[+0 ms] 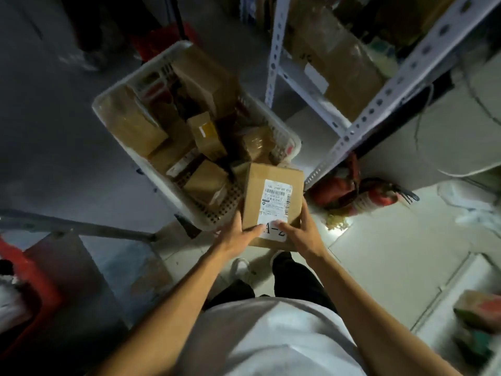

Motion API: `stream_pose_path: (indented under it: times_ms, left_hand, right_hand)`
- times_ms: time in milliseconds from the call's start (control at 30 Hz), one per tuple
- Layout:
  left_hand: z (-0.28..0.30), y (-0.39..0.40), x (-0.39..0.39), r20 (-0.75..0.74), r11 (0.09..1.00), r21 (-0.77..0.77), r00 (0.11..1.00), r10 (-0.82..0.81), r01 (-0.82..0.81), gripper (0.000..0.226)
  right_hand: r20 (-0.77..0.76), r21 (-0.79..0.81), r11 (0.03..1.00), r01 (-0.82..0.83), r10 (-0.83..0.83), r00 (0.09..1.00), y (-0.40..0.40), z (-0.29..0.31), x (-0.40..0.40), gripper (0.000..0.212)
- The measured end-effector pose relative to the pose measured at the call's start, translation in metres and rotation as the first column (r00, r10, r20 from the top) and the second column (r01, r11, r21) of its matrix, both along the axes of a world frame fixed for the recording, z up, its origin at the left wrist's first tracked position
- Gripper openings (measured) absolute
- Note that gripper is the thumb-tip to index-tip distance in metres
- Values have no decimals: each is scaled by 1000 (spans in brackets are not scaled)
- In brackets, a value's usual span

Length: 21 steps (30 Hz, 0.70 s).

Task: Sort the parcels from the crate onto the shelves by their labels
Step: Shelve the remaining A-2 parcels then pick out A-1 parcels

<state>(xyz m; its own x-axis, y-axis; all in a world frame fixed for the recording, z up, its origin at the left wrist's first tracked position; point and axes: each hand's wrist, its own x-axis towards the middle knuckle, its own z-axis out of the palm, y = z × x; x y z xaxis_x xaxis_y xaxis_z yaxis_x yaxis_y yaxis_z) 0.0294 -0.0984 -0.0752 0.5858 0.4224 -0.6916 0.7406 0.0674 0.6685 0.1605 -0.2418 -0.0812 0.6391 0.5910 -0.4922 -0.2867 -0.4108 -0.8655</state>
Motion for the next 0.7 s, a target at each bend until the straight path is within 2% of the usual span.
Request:
stream_pose_path:
  times_ms: [67,167,267,333,533,600,700]
  left_hand:
    - [6,-23,5,52,998,-47,998,-46,48,83]
    - [18,-55,24,155,988,-43,978,-137,145,86]
    - [32,-82,60,266,964,-18,930,-252,266,81]
    - [45,-102,89,326,941,-39,894,-306,336,82]
    - [101,-199,186,477,820,6,719,-506,573,92]
    - [121,-244,213,534,770,78,626,-568,633,91]
    - [143,-316,242,611,693,173,476,-633,700,92]
  right_hand:
    - [45,-45,997,65,-63,997,-26,9,-7,80]
    - [97,-111,951,288,-278,956,-66,22,-9,55]
    - [126,-57,892,448,-438,890,-108,37,2,47]
    - [140,8,860,510,-505,851,-139,51,15,50]
    - [274,116,757,643,-647,712,-257,105,62,82]
    - [312,163,694,701,-710,631,-298,125,65,89]
    - [316,272,547,792,-828,463,-348,149,59,92]
